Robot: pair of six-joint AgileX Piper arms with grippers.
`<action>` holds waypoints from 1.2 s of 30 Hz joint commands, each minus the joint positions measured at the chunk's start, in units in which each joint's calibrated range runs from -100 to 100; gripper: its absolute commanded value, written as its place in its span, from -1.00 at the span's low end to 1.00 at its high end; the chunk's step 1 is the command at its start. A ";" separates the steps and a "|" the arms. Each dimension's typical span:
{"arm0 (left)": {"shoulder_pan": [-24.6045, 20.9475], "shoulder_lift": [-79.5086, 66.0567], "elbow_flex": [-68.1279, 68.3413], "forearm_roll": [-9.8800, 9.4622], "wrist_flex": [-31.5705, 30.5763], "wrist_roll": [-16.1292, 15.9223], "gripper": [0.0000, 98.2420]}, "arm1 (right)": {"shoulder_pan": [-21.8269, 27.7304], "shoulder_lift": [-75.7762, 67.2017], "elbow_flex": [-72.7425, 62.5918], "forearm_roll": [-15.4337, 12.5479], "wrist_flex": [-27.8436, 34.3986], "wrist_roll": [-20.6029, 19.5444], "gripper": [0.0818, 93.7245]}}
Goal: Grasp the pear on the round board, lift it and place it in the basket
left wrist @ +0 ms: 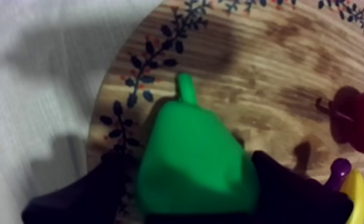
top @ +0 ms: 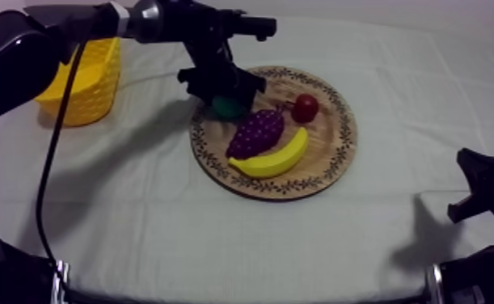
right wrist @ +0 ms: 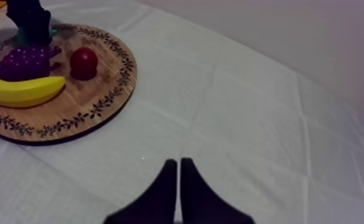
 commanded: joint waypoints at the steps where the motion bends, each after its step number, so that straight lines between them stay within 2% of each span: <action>1: 0.21 -0.33 0.01 -0.11 -0.07 0.07 0.42 | -0.01 -0.01 -0.01 0.00 0.00 0.01 -0.99; 11: 1.19 -4.19 1.81 -0.46 -0.23 0.12 0.16 | -0.01 -0.01 -0.01 0.00 0.00 0.01 -0.99; 29: 1.09 -9.82 6.26 -1.02 0.34 0.30 0.12 | -0.01 -0.01 -0.01 0.00 0.00 0.01 -0.99; 32: 0.57 -13.40 6.59 -1.90 1.90 0.84 0.13 | -0.01 -0.01 -0.01 0.00 0.00 0.01 -0.99; 36: -0.81 -21.29 6.84 -4.25 5.36 2.10 0.13 | -0.01 -0.01 -0.01 0.00 0.00 0.01 -0.99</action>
